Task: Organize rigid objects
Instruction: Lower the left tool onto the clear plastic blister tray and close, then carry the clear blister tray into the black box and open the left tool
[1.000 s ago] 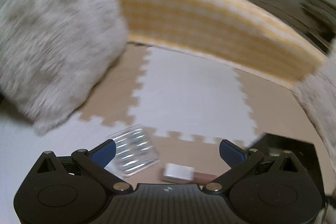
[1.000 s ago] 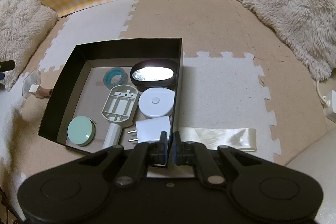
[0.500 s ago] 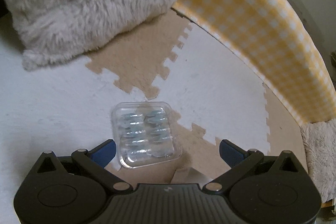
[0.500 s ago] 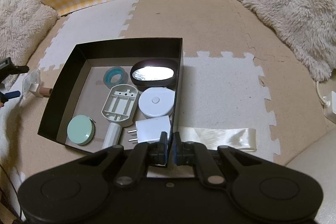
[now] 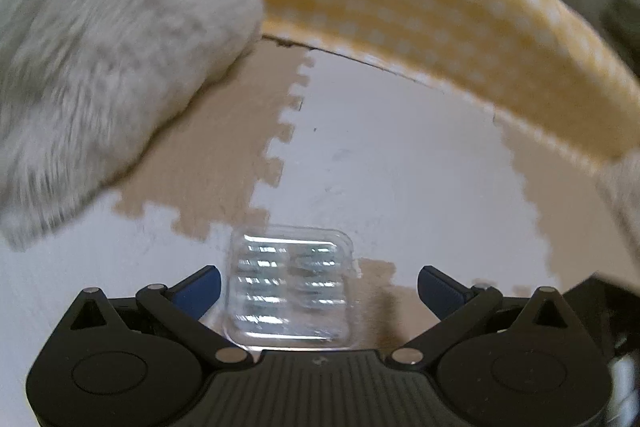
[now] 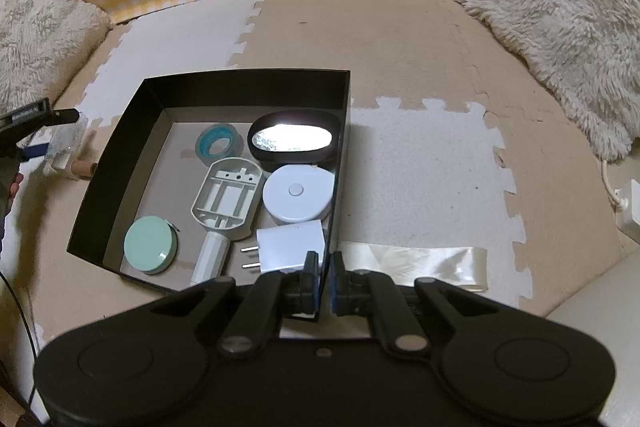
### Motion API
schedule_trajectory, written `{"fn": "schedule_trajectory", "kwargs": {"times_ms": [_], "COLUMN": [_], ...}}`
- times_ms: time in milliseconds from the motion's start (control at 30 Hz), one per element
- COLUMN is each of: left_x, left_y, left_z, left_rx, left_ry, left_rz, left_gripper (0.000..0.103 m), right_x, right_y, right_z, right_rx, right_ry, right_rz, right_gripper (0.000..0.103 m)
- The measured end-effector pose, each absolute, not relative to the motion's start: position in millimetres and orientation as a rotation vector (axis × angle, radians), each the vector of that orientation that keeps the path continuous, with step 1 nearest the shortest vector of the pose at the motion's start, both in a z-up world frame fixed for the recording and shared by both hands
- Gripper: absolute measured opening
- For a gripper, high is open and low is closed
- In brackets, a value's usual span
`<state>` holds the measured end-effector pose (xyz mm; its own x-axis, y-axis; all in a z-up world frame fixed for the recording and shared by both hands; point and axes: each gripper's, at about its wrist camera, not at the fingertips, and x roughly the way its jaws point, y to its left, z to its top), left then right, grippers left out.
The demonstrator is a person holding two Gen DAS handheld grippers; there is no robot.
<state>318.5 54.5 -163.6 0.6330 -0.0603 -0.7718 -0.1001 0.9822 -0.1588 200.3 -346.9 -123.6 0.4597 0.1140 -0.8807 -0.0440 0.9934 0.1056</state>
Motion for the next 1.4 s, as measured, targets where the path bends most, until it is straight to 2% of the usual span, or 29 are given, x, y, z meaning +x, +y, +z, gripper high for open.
{"fn": "schedule_trajectory", "kwargs": {"times_ms": [33,100,333,533,800,1400], "left_x": [319.3,319.9,321.5,317.7,300.9,248.6], "left_y": [51.3,47.4,52.2,51.4,21.8,-78.2], "left_z": [-163.3,-163.7,-168.0,-163.2,-124.0,-101.0], "left_rx": [-0.151,-0.093,-0.089,-0.124,-0.175,-0.226], "left_ry": [0.885,0.880,0.921,0.921,0.835,0.882], "left_rz": [0.030,0.043,0.060,0.038,-0.068,-0.364], "left_gripper": [0.100,0.090,0.074,0.073,0.073,0.074], "right_x": [200.4,200.4,200.7,200.7,200.6,200.5], "right_y": [-346.8,-346.7,-345.9,-345.7,-346.0,-346.8], "right_z": [-123.6,-123.6,-124.5,-124.8,-125.2,-124.9], "right_rx": [0.071,0.068,0.062,0.062,0.067,0.069], "right_ry": [1.089,1.089,1.090,1.090,1.090,1.091], "right_rz": [0.097,0.097,0.097,0.097,0.097,0.096], "right_gripper": [0.006,0.006,0.006,0.006,0.006,0.006]}}
